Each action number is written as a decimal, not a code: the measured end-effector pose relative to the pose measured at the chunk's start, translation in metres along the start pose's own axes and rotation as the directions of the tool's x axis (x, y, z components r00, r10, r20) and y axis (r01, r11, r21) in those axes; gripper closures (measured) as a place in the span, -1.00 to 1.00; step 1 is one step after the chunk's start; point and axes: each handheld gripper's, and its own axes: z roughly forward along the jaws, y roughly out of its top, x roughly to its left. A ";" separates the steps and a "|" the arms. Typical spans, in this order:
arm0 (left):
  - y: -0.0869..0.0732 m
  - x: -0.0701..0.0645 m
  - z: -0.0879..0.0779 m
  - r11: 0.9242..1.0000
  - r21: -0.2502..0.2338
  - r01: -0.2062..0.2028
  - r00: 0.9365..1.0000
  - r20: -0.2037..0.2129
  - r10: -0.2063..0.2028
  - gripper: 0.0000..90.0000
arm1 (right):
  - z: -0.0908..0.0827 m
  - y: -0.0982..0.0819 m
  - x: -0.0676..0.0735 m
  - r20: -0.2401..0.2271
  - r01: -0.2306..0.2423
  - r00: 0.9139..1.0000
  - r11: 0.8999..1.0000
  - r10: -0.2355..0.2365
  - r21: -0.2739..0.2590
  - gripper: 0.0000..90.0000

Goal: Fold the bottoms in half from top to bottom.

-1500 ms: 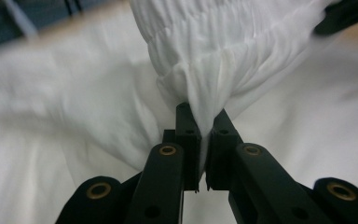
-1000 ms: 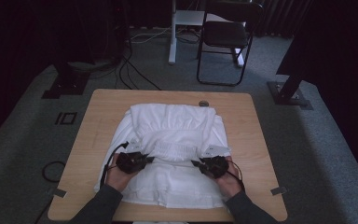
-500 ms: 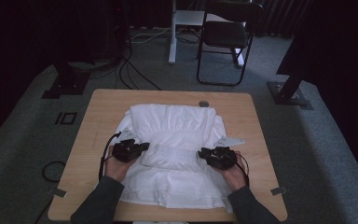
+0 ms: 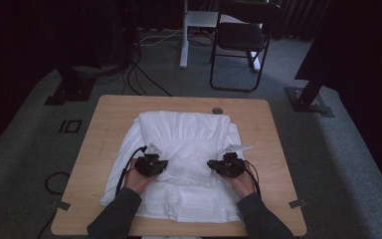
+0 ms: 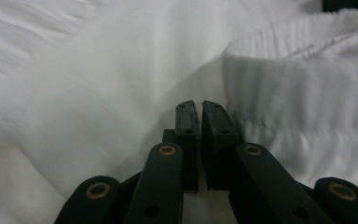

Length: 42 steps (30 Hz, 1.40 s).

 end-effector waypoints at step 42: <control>0.024 0.070 0.042 0.995 -0.039 0.089 0.984 -0.152 -0.094 0.25 | 0.068 0.047 -0.047 0.239 -0.007 0.971 0.999 -0.002 0.038 0.35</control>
